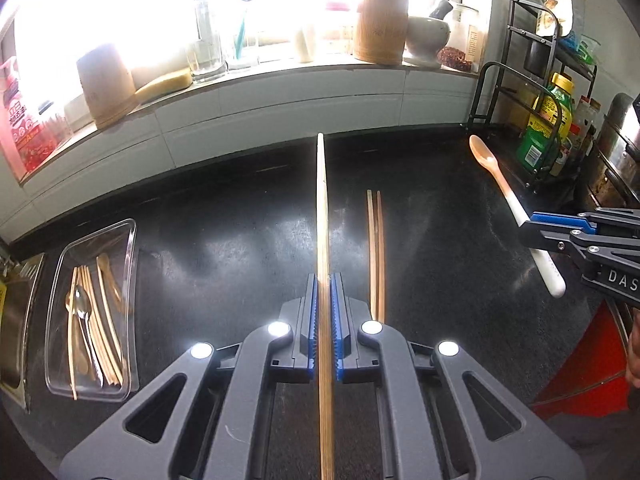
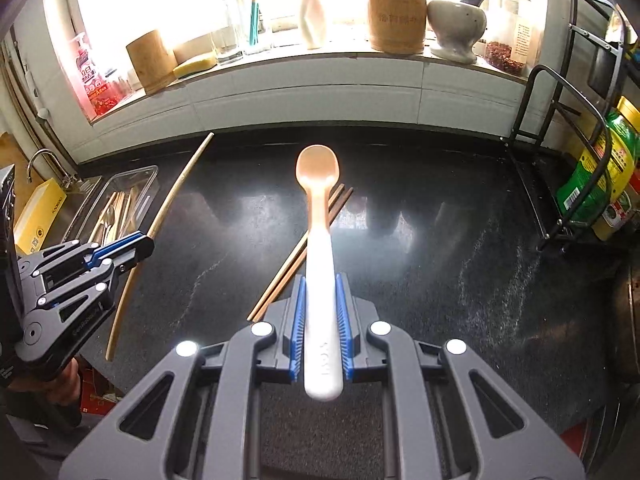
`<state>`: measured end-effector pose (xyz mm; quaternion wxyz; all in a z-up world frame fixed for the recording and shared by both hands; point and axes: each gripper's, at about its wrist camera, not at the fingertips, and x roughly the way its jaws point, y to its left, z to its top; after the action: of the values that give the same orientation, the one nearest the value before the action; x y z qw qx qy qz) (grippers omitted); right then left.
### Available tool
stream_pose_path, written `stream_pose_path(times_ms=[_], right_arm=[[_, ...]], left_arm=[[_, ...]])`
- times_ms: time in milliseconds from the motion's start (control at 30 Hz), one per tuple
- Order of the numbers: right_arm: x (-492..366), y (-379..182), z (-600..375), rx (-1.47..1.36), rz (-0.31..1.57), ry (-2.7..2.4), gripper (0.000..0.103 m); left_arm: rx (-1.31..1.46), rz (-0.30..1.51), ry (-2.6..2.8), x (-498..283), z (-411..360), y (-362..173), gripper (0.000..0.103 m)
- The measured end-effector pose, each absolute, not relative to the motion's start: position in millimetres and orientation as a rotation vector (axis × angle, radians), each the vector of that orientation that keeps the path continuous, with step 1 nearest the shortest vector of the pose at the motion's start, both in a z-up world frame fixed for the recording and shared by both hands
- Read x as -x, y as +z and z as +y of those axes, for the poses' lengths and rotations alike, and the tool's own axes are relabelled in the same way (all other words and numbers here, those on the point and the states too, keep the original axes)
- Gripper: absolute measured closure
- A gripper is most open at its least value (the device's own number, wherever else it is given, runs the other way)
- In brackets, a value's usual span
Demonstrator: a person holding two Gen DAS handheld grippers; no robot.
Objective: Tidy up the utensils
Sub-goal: 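Lift and carry the chopstick and white-handled spoon over the clear tray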
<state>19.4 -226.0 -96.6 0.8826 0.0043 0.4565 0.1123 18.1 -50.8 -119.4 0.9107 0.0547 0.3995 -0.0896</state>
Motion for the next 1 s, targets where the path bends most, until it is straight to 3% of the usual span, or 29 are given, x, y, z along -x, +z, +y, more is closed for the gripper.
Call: stream_pose_path(times_ms=[533,1000], right_arm=[[-14.3,-88.4,-216.5,0.001,0.93,0.244,0.087],[-49.6,-91.4,-116.1,0.07,0.94,0.398,0.087]], left_arm=[[-0.107,0.801,-0.163,-6.8,-42.2,-110.3,0.097],[-0.034,0.818,0.005,-6.7,51.3,-111.3,0.097]])
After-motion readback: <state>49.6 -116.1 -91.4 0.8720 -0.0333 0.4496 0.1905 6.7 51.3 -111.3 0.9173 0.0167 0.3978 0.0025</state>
